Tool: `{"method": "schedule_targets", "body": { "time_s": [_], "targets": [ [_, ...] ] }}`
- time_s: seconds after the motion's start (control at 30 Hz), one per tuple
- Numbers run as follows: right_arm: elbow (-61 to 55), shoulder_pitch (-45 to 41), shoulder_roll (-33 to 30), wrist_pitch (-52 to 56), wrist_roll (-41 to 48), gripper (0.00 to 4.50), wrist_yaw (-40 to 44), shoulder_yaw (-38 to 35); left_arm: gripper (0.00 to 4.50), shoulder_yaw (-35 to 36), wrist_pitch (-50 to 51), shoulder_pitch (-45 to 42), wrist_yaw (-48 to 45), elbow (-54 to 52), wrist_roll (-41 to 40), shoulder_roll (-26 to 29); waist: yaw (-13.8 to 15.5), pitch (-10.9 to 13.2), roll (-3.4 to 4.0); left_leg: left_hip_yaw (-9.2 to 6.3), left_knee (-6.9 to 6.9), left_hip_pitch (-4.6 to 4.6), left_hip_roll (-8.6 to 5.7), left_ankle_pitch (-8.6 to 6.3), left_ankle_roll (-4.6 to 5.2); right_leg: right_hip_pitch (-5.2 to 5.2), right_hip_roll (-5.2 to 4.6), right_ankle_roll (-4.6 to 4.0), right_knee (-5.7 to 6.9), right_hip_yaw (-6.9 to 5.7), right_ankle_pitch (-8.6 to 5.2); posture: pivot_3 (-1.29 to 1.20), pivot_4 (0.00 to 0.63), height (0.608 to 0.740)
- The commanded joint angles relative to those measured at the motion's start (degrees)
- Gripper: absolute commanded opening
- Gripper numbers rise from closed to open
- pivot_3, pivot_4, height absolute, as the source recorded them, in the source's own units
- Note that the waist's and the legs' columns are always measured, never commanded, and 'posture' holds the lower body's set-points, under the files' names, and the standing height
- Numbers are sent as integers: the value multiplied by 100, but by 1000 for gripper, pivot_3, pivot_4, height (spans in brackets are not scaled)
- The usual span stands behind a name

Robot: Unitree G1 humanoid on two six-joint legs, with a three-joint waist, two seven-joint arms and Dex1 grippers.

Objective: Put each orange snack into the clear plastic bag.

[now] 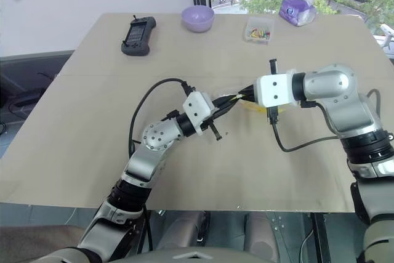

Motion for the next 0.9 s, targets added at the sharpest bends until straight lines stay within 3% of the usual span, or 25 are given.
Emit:
{"method": "schedule_targets", "body": {
  "time_s": [0.03,0.4,0.9],
  "targets": [
    [-133,-158,-86,-155,102,1331,11,-175,0,-43,-19,25,2,-148,-41,-24,-4,0,0,0,0,0,0,0,0,0,0,0,0,0,0,0,150,740],
    [-315,-160,-117,45,428,1331,237,-187,0,-51,-35,13,-2,-121,-38,-31,-1,0,0,0,0,0,0,0,0,0,0,0,0,0,0,0,150,740],
    [-109,-264,52,-159,217,1331,-4,-128,0,-68,-31,32,-3,-151,-27,-34,-2,0,0,0,0,0,0,0,0,0,0,0,0,0,0,0,150,740]
  ]
}}
